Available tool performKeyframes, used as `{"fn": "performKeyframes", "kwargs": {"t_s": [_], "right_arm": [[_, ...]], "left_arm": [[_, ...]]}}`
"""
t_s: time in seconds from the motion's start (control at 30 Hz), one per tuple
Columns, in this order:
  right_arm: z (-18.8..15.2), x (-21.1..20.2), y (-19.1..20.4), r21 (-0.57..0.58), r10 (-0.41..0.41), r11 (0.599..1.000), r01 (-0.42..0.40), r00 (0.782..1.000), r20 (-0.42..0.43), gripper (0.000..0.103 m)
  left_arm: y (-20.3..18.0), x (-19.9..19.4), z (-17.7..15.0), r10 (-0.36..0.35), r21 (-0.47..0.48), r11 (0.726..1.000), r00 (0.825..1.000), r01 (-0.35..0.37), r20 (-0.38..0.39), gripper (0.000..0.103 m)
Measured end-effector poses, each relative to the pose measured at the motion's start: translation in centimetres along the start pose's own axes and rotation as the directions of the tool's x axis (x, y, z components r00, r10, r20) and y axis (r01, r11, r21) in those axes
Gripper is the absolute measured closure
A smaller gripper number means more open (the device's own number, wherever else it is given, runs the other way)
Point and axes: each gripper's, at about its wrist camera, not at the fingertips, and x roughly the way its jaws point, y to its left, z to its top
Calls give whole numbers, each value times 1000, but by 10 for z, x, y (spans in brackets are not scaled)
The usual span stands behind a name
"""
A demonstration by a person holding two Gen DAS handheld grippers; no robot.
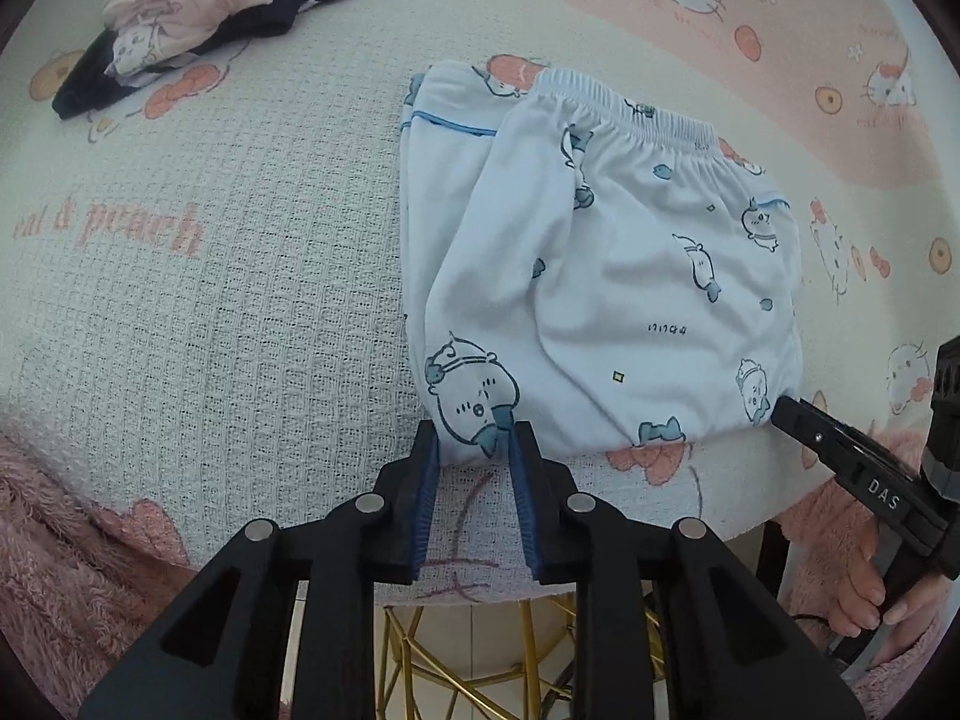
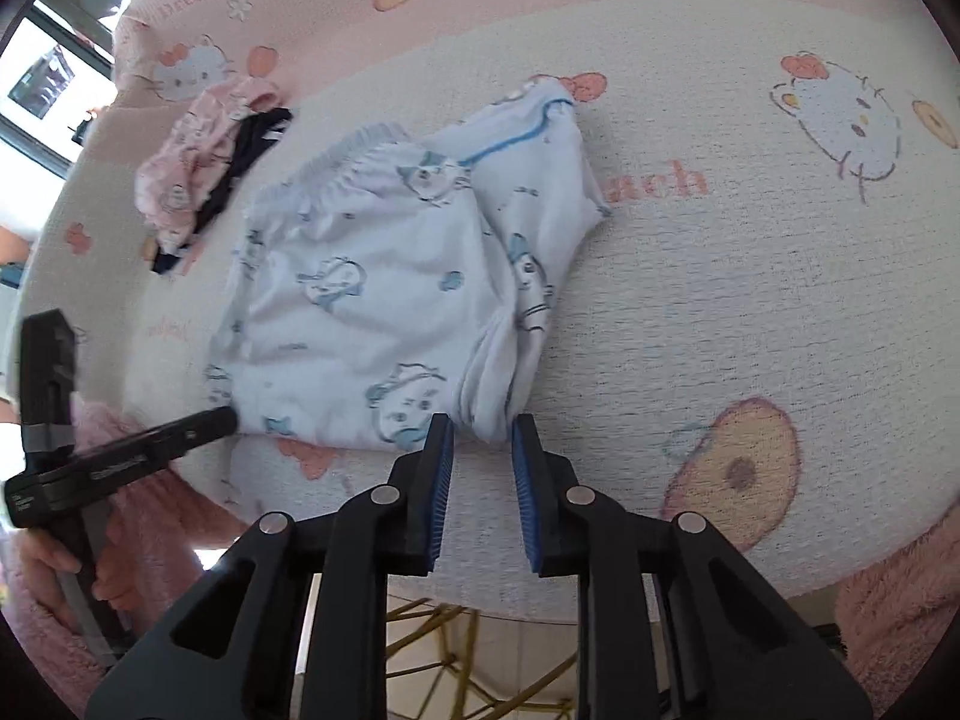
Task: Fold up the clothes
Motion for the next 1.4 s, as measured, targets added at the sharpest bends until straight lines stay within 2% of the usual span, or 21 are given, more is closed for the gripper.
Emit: {"fn": "performKeyframes", "kwargs": {"t_s": [0.03,0.13,0.17,0.2,0.23,0.37,0.43,0.53,0.67,0.77,0.87,0.93,0.97,1.0,1.03,1.1,1.13,1.23,1.27,1.37,1.4], "right_arm": [[1,1,-2,7,-1,1000,1,1000,3,71],[3,0,2,-31,-15,999,16,1000,8,72],[3,2,5,-56,-20,998,21,1000,11,76],[3,1,11,-90,-30,995,32,999,22,89],[3,0,16,-125,-41,991,45,999,35,92],[-3,-18,34,-233,-105,964,129,988,116,94],[-2,-27,31,-227,-102,965,132,985,139,95],[3,-33,24,-190,-76,976,103,987,143,95],[4,-39,38,-236,-98,961,141,978,187,95],[-1,-26,22,-198,-119,970,140,986,114,95],[-5,-19,15,-194,-144,968,157,986,80,96],[-7,-16,12,-205,-218,951,231,972,82,103],[-7,-14,7,-196,-269,940,280,960,83,103],[-6,-14,-2,-165,-266,948,273,962,67,103],[-4,-15,-11,-128,-247,959,251,968,46,102],[1,-32,-17,-67,-169,982,176,981,92,101],[3,-41,-14,-66,-135,987,145,982,133,98],[5,-47,8,-137,-55,987,80,982,181,92],[6,-48,15,-163,-28,985,60,981,193,92],[0,-24,36,-240,-39,969,65,993,114,91],[-3,-14,40,-256,-62,963,82,995,82,91]], "left_arm": [[-5,1,-1,9,16,1000,1000,-9,-1,69],[-13,2,-3,35,39,999,999,-35,7,71],[-16,2,-1,39,49,998,999,-39,17,83],[-19,3,1,42,58,997,999,-44,27,91],[-24,3,3,45,68,997,998,-48,35,93],[-37,-13,1,61,132,989,995,-72,81,94],[-37,-21,1,65,148,986,994,-78,92,94],[-41,-26,4,109,186,975,991,-123,82,94],[-40,-38,6,120,217,966,988,-138,93,94],[-22,-26,5,111,186,976,993,-117,43,95],[2,-12,3,114,144,983,993,-111,-12,95],[10,-6,1,137,116,984,990,-132,-32,94],[15,-7,2,115,84,990,992,-111,-43,90],[18,-12,4,86,59,995,995,-83,-44,90],[19,-18,5,59,41,997,997,-58,-39,84],[18,-32,8,28,29,999,1000,-28,-10,76],[13,-39,9,38,47,998,999,-39,25,74],[-1,-61,13,63,101,992,990,-76,130,73],[-6,-61,17,43,132,989,989,-62,138,73],[-22,-32,26,-46,210,977,996,28,80,73],[-21,-25,26,-46,204,979,997,32,63,73]]}}
